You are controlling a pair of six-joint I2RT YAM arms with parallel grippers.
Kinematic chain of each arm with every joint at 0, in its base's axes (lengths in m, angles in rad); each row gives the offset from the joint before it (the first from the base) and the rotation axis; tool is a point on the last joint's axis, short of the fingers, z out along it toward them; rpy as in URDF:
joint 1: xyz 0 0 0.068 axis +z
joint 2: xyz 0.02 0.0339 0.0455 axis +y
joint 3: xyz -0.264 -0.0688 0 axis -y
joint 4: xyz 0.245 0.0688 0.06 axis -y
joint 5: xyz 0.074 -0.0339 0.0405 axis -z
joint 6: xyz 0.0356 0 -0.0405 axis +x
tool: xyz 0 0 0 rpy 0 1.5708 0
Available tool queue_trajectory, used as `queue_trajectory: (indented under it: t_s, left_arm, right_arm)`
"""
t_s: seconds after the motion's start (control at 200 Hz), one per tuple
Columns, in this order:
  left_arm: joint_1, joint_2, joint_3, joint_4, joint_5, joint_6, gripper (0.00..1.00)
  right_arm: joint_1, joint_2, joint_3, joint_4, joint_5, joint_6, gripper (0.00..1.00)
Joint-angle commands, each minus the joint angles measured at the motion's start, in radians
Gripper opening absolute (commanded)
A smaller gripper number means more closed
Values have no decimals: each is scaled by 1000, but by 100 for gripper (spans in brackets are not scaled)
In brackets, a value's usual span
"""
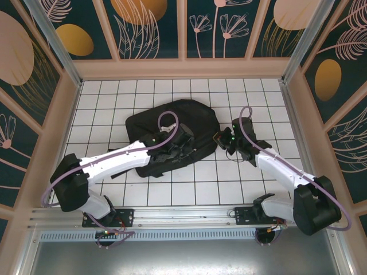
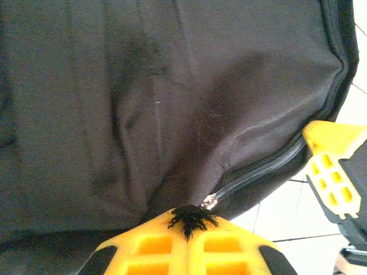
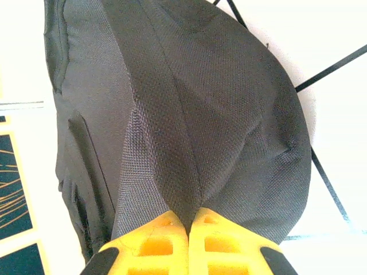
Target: Pack books, pencil case, and school supplies into a backpack
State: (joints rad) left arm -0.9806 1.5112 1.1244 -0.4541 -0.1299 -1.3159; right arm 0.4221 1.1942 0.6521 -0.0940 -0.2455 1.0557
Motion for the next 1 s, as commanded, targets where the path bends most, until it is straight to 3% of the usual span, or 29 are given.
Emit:
queue_trajectory:
  t_s: [0.0, 0.155, 0.18, 0.22, 0.27, 0.33, 0.48, 0.575, 0.651, 0.696, 0.726, 0.811, 0.866, 0.911, 0.991]
  left_arm:
    - [0, -71, -37, -104, -71, 31, 0]
    - [-1, -77, -7, -40, -42, 140, 0]
    - [-1, -74, 0, -29, -32, 160, 0]
    - [0, -70, 11, -16, -19, 197, 0]
    - [0, -72, 23, -4, -9, 244, 20]
    - [-1, -86, 21, 26, 5, 299, 39]
    - [0, -169, -21, 177, 60, 456, 67]
    - [0, -181, -8, 265, 106, 540, 97]
    - [0, -142, 84, 204, 77, 600, 99]
    - [-1, -116, 154, 150, 29, 652, 99]
    - [1, -107, 198, 118, -4, 691, 99]
    - [0, -121, 283, 56, -125, 810, 99]
    - [3, -150, 320, 23, -251, 872, 99]
    - [2, -190, 317, 24, -423, 916, 99]
    - [11, -302, 200, 143, -831, 977, 99]
  right_arm:
    - [-31, 6, 3, 30, 41, -22, 0]
    - [-19, 15, 30, 37, 22, -44, 1]
    - [-19, 12, 34, 36, 20, -50, 9]
    - [-16, 9, 42, 34, 17, -58, 34]
    - [-11, 1, 51, 29, 15, -79, 57]
    - [-5, -13, 62, 16, 14, -104, 71]
    - [0, -93, 65, -21, 70, -166, 81]
    - [0, -160, 62, -54, 142, -208, 85]
    - [0, -206, 77, -91, 199, -251, 89]
    - [1, -230, 98, -117, 226, -285, 91]
    - [1, -253, 109, -129, 243, -307, 98]
    - [21, -345, 113, -46, 241, -463, 99]
    - [39, -404, 121, -37, 327, -506, 99]
    - [40, -426, 135, -58, 420, -511, 99]
    - [37, -409, 190, -141, 633, -454, 99]
